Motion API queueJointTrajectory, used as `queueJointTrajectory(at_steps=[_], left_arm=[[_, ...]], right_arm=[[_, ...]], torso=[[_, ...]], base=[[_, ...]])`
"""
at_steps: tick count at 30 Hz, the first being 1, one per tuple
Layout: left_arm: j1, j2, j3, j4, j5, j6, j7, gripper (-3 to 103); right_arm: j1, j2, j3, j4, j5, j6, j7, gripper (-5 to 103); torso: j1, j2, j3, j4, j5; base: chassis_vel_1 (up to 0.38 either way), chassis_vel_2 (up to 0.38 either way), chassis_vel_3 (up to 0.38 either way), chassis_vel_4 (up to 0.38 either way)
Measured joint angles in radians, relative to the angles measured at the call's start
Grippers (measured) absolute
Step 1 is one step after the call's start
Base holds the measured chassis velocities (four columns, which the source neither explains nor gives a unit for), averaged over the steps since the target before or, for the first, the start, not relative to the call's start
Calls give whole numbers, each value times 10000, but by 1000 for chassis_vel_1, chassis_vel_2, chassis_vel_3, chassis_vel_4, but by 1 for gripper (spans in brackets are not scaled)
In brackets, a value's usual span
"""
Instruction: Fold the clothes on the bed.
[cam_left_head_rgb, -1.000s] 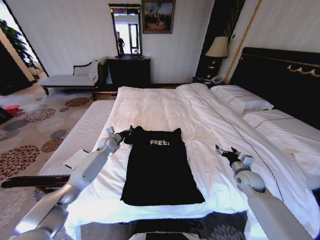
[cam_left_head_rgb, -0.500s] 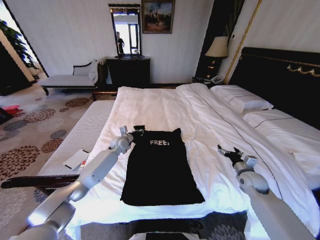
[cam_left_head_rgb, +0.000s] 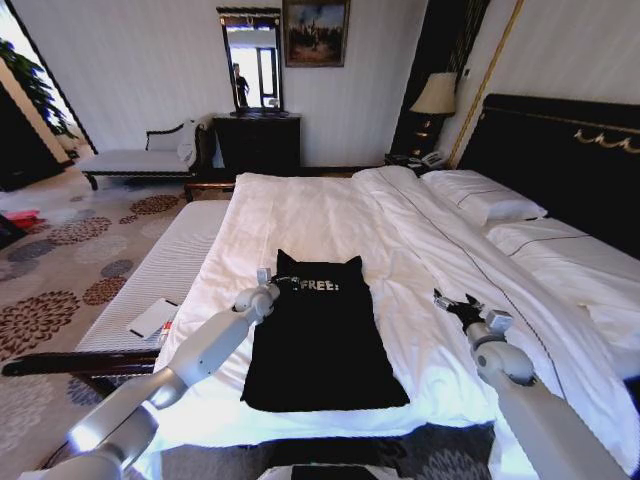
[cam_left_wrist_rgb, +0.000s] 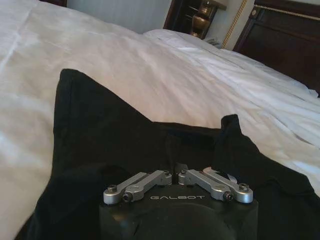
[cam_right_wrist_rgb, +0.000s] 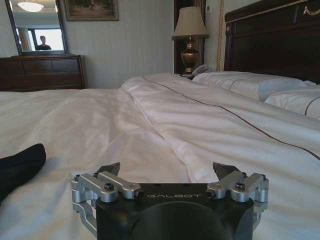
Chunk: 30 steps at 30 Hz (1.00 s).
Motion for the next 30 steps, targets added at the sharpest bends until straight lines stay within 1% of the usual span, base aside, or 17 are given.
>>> queueJointTrajectory(at_steps=[9,10,11,13,15,18,19,20,21,22,24,27,28,29,30], left_arm=[[72,-362,168,247,318,-9,-78,0],[103,-410,171,266,380,-11,-146,-2],[119,-407,171,243,386,-5,-196,1],[173,-276,192,39,431,25,-247,12],[196,-195,193,-60,466,28,-268,12],[317,84,121,-486,516,29,-343,28],[317,84,121,-486,516,29,-343,28],[358,182,94,-657,565,15,-374,34],[380,226,87,-748,581,8,-384,34],[424,320,72,-950,623,-4,-412,44],[457,380,55,-1098,652,-19,-451,44],[624,543,-112,-1648,695,-81,-611,60],[624,543,-112,-1648,695,-81,-611,60],[655,580,-161,-1770,691,-86,-659,66],[683,622,-210,-1888,681,-87,-694,66]], right_arm=[[-4,8,13,9,4,24,-17,100],[-4,11,14,28,8,27,-20,100],[-6,12,14,38,8,28,-21,100],[-11,17,14,61,10,32,-26,100],[-11,17,14,61,9,35,-30,100],[35,19,-23,35,4,39,-39,100],[35,19,-23,35,4,39,-39,100],[70,20,-53,26,1,39,-41,100],[93,20,-67,22,1,39,-42,100],[156,20,-105,11,1,39,-42,100],[198,22,-130,-2,1,39,-42,100],[302,23,-193,-50,-4,37,-42,100],[302,23,-193,-50,-4,37,-42,100],[320,22,-204,-67,-5,37,-46,100],[339,17,-213,-91,-8,36,-53,100]], torso=[[1,0,1,0,0],[0,0,0,-1,-1],[0,0,0,0,0],[0,0,0,0,0],[0,0,0,0,1],[0,0,0,1,-1],[0,0,0,1,-1],[0,0,0,3,0],[0,0,0,3,0],[0,0,0,3,-1],[0,0,0,2,-1],[1,-1,0,1,-1],[1,-1,0,1,-1],[1,0,0,0,-1],[0,0,0,1,-1]], base=[[0,0,0,0],[0,0,0,0],[0,0,0,0],[0,0,0,0],[0,0,0,0],[0,0,0,0],[0,0,0,0],[0,0,0,0],[0,0,0,0],[0,0,0,0],[0,0,0,0],[0,0,0,0],[0,0,0,0],[0,0,0,0],[0,0,0,0]])
